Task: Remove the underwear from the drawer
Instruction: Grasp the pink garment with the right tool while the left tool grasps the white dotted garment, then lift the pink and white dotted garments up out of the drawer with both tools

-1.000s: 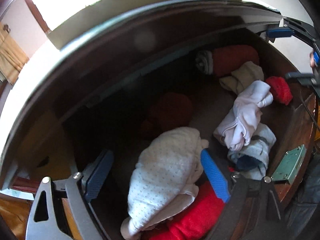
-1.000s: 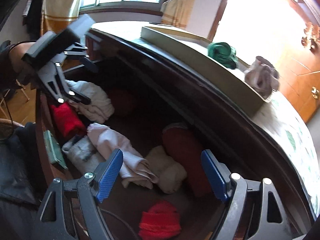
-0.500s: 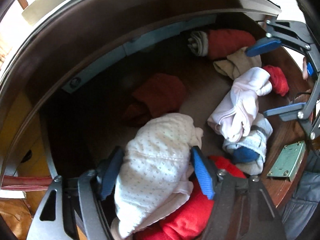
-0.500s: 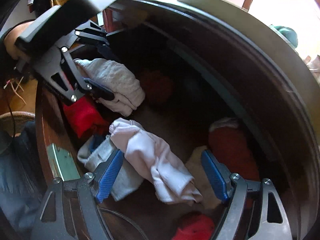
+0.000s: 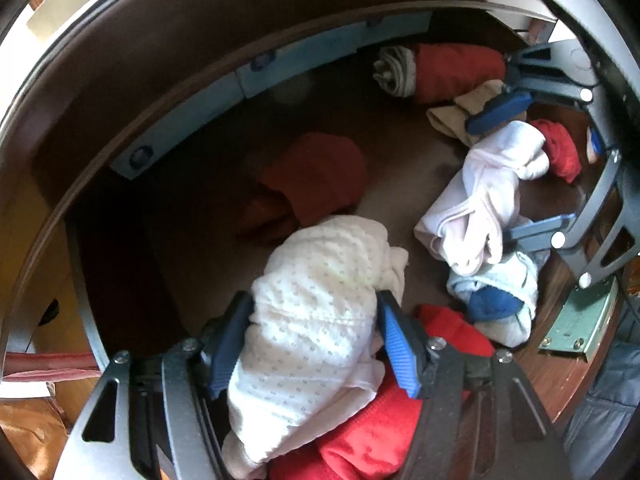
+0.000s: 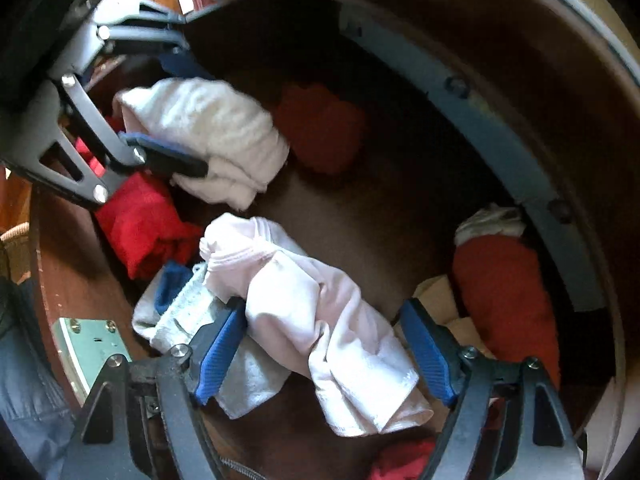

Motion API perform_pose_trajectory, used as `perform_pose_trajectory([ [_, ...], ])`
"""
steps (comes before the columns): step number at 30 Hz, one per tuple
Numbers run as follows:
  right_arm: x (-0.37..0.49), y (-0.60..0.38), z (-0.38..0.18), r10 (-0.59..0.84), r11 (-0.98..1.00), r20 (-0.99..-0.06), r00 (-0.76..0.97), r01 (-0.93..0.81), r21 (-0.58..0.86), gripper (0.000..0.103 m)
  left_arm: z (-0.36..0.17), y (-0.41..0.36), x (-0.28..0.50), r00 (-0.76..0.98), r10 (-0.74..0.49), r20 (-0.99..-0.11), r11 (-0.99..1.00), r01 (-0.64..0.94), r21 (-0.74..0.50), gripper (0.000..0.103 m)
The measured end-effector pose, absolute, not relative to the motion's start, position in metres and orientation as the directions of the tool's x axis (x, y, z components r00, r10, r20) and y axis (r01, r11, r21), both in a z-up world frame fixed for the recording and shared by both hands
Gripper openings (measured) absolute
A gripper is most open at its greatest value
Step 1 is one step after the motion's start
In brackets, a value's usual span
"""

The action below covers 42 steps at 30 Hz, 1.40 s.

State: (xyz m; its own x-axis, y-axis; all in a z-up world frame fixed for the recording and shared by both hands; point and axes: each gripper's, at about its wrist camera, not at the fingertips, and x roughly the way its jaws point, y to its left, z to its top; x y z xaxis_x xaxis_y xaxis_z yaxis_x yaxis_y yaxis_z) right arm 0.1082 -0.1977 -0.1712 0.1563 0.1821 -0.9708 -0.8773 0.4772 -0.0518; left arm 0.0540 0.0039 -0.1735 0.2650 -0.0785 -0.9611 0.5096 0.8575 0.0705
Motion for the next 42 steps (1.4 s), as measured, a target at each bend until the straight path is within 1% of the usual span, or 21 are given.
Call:
perform_pose_trajectory([
  [4, 0.108, -0.192, -0.179, 0.165, 0.466, -0.977, 0.132, -0.884, -0.04, 0.075, -0.178, 0.002, 0.059, 0.253, -0.07, -0.965, 0.855, 0.514, 0.073, 0.065],
  [8, 0.119, -0.191, -0.185, 0.173, 0.489, -0.982, 0.079, -0.872, 0.016, 0.064, -0.183, 0.002, 0.067, 0.218, -0.068, -0.973, 0.857, 0.512, 0.055, 0.069],
  [9, 0.123, -0.193, -0.187, 0.18, 0.495, -0.981, 0.066, -0.868, 0.032, 0.062, -0.185, 0.003, 0.069, 0.207, -0.07, -0.976, 0.86, 0.509, 0.046, 0.07],
  [11, 0.128, -0.196, -0.187, 0.195, 0.5, -0.98, 0.048, -0.864, 0.057, 0.053, -0.191, 0.0, 0.073, 0.192, -0.073, -0.979, 0.864, 0.503, 0.034, 0.07],
  [12, 0.128, -0.197, -0.188, 0.203, 0.499, -0.978, 0.044, -0.864, 0.065, 0.05, -0.192, 0.0, 0.075, 0.186, -0.076, -0.98, 0.865, 0.501, 0.028, 0.07],
  [14, 0.13, -0.199, -0.188, 0.213, 0.502, -0.975, 0.061, -0.863, 0.056, 0.041, -0.194, 0.0, 0.077, 0.186, -0.082, -0.979, 0.866, 0.499, 0.022, 0.07],
  [17, 0.129, -0.2, -0.18, 0.234, 0.506, -0.968, 0.096, -0.862, 0.037, 0.035, -0.196, 0.001, 0.076, 0.194, -0.093, -0.977, 0.865, 0.502, 0.017, 0.067],
  [20, 0.127, -0.2, -0.177, 0.24, 0.514, -0.963, 0.121, -0.858, 0.02, 0.033, -0.197, 0.004, 0.075, 0.206, -0.1, -0.973, 0.866, 0.499, 0.016, 0.066],
  [22, 0.124, -0.2, -0.173, 0.24, 0.52, -0.961, 0.136, -0.854, 0.01, 0.032, -0.198, 0.006, 0.073, 0.216, -0.102, -0.971, 0.867, 0.497, 0.02, 0.062],
  [23, 0.111, -0.205, -0.17, 0.24, 0.526, -0.96, 0.143, -0.85, 0.005, 0.032, -0.198, 0.006, 0.073, 0.22, -0.101, -0.97, 0.867, 0.497, 0.023, 0.059],
  [27, 0.108, -0.217, -0.16, 0.244, 0.56, -0.958, 0.15, -0.828, 0.013, 0.032, -0.199, 0.004, 0.07, 0.243, -0.094, -0.965, 0.861, 0.507, 0.044, 0.046],
  [30, 0.111, -0.219, -0.148, 0.267, 0.584, -0.951, 0.158, -0.812, 0.029, 0.032, -0.197, 0.003, 0.067, 0.267, -0.094, -0.959, 0.861, 0.505, 0.056, 0.042],
  [35, 0.115, -0.234, -0.129, 0.36, 0.623, -0.917, 0.173, -0.776, 0.099, 0.032, -0.192, 0.007, 0.063, 0.31, -0.106, -0.945, 0.868, 0.493, 0.064, 0.04],
  [38, 0.121, -0.248, -0.119, 0.459, 0.636, -0.87, 0.182, -0.751, 0.179, 0.032, -0.194, 0.017, 0.056, 0.341, -0.118, -0.933, 0.876, 0.479, 0.065, 0.04],
  [42, 0.125, -0.261, -0.108, 0.531, 0.643, -0.82, 0.212, -0.731, 0.228, 0.032, -0.187, 0.025, 0.049, 0.383, -0.127, -0.915, 0.888, 0.456, 0.067, 0.04],
])
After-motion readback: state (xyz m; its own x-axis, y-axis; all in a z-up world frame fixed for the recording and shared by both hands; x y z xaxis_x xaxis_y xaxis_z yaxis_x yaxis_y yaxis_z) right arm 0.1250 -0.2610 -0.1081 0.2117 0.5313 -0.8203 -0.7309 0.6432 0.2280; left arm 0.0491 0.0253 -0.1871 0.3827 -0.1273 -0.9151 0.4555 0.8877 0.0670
